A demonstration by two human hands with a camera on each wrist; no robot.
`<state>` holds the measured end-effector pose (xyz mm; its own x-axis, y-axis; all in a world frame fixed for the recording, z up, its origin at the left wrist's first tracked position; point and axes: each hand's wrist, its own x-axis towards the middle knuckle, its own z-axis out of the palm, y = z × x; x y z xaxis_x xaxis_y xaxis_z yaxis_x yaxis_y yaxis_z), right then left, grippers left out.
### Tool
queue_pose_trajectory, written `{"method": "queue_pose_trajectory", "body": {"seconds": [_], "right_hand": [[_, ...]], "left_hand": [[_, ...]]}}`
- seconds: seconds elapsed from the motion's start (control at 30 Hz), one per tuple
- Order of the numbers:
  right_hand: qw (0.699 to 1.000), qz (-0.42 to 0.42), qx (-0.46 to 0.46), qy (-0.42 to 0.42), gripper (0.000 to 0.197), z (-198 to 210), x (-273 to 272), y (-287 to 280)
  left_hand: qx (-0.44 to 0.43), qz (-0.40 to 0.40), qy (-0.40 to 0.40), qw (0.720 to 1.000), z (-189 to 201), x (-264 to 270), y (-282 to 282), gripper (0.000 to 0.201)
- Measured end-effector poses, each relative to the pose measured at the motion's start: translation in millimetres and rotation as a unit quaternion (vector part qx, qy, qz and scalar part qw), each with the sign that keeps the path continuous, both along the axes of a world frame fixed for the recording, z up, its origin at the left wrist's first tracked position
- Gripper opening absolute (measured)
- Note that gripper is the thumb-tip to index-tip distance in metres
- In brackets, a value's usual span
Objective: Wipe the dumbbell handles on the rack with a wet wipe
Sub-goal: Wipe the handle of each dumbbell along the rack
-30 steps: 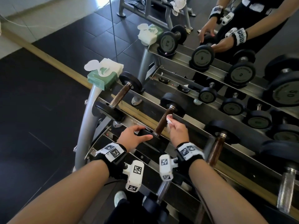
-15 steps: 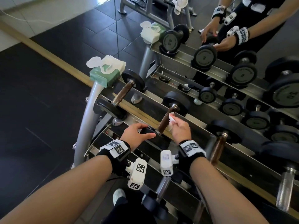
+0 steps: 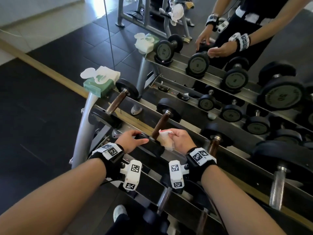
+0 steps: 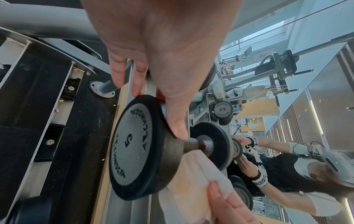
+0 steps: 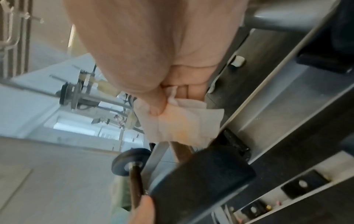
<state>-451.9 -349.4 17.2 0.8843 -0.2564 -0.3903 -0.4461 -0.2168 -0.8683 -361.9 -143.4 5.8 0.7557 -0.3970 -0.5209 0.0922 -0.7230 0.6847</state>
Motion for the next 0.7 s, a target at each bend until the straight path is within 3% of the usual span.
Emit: {"method": "queue_pose_trajectory", "body": {"seconds": [0.1, 0.17, 0.3, 0.5, 0.7], "right_hand": [[0.995, -0.059, 0.074, 0.012, 0.038, 6, -13, -19], [0.985, -0.117, 0.128, 0.016, 0.03, 10, -24, -36], [0.974, -0.172, 0.148, -0.018, 0.021, 21, -56, -75], [0.975, -0.196, 0.094, -0.054, 0.026, 18, -118, -130], [0.959, -0.261, 0.107, -0.033, 0.023, -3, -159, -157]], "left_hand": [[0.033, -0.01, -0.041, 0.999, 13, -4, -10, 0.064], [0.058, -0.028, -0.097, 0.993, 26, -9, -23, 0.063], [0.006, -0.05, -0.154, 0.987, 45, -38, -59, 0.055], [-0.066, -0.096, -0.102, 0.988, 38, -102, -110, 0.054], [-0.046, -0.093, -0.024, 0.994, 15, -142, -131, 0.074]]}}
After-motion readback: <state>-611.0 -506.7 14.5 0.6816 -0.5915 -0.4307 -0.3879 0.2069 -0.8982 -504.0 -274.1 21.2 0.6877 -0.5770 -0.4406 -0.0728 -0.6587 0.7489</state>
